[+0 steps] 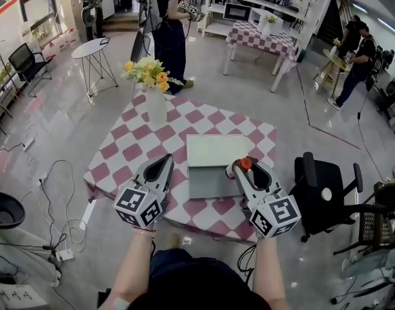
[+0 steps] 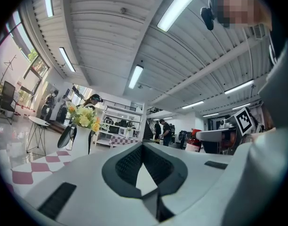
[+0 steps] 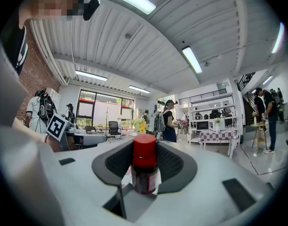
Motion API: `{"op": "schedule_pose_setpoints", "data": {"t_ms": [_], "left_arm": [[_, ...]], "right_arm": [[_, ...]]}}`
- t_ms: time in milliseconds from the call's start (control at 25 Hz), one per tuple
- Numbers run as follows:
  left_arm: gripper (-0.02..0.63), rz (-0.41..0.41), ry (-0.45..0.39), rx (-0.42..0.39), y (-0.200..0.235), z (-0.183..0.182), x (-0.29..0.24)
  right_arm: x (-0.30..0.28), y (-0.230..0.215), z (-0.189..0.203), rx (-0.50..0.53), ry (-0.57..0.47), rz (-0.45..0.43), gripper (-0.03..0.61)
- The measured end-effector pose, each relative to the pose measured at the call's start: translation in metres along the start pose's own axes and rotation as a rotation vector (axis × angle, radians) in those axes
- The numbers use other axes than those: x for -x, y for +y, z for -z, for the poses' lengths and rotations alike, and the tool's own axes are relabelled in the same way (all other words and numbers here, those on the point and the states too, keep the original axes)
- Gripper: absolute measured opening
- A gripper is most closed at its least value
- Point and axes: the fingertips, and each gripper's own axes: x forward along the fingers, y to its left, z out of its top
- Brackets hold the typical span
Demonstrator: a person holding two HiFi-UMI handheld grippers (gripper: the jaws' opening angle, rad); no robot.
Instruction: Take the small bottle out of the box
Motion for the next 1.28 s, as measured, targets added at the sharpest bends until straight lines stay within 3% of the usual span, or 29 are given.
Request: {"op": "schedule_pose_setpoints", "data": {"t_ms": [1280], "left_arm": [[0.002, 0.013, -0.001, -0.002, -0.013, -0.002, -0.013]], "right_arm": [[0.012, -0.02, -0.011, 0.004, -0.029, 0.032, 0.146]]}}
